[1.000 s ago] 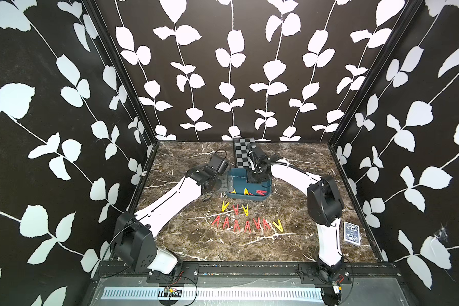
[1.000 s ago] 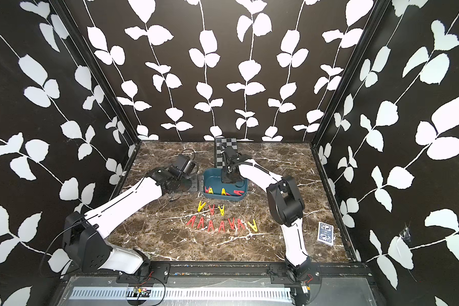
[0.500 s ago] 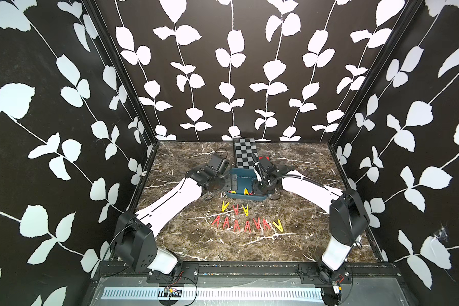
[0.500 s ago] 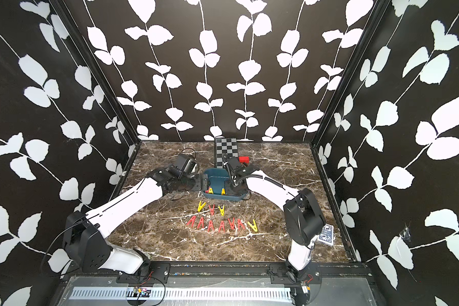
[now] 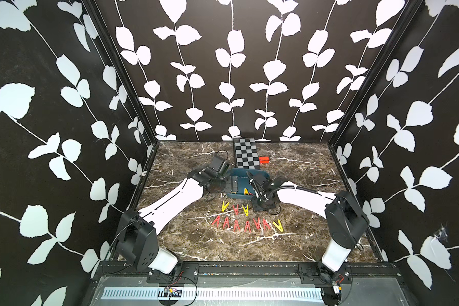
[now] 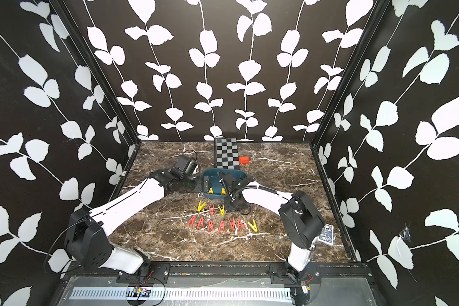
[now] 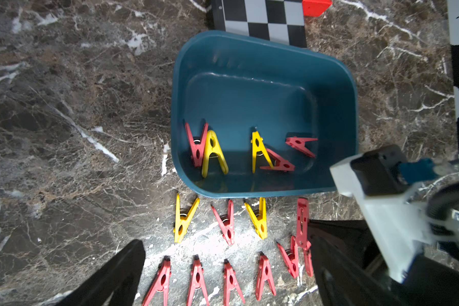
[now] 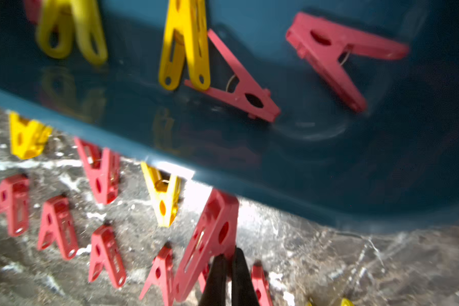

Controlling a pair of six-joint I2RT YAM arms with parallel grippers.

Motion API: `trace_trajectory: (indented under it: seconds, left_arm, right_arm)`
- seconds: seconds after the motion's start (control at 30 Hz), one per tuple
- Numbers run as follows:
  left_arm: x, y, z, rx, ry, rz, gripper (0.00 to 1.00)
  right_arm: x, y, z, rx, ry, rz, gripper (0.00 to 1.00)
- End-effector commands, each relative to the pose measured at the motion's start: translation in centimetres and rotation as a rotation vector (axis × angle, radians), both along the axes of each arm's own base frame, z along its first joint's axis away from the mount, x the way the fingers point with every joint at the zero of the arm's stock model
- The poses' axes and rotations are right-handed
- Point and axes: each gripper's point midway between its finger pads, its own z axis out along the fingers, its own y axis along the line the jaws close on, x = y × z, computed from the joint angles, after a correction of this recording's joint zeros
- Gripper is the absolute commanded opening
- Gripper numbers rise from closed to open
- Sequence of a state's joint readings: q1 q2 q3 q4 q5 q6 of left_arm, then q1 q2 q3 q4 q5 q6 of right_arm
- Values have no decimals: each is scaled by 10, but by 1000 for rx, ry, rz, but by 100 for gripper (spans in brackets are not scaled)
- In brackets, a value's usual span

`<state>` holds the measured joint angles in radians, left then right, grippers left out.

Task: Take the clothespins out of the storage box
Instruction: Place the clothespin at the center of the board.

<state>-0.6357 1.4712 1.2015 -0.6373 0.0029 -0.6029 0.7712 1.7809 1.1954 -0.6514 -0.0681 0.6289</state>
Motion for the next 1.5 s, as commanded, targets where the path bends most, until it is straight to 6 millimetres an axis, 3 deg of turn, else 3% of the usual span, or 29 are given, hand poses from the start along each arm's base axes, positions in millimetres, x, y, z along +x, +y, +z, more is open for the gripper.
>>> trace_trajectory:
  seconds: [0.0, 0.43, 0.57, 0.73, 0.9, 1.07, 1.33, 1.47]
  left_arm:
    - [-5, 8, 9, -10, -20, 13, 99]
    - [-9, 12, 7, 1, -17, 16, 99]
    - [-7, 11, 7, -2, -16, 15, 99]
    - [-7, 10, 7, -4, -13, 15, 99]
    - [-6, 10, 7, -1, -15, 13, 99]
    - [-3, 7, 7, 0, -14, 5, 99]
    - [8, -5, 7, 22, -9, -47, 99]
    - [14, -13, 6, 7, -12, -66, 94]
  right_arm:
    - [-4, 3, -12, -10, 23, -16, 0]
    - [-13, -1, -31, -53, 67, -38, 0]
    - [-12, -3, -32, -63, 66, -40, 5]
    - [-10, -1, -30, -65, 64, -42, 18]
    - [-8, 1, -26, -50, 49, -45, 20]
    - [-2, 6, -10, -14, 5, -35, 25]
    - [10, 10, 33, 73, -140, 0, 43]
    - [16, 7, 54, 108, -217, 7, 55]
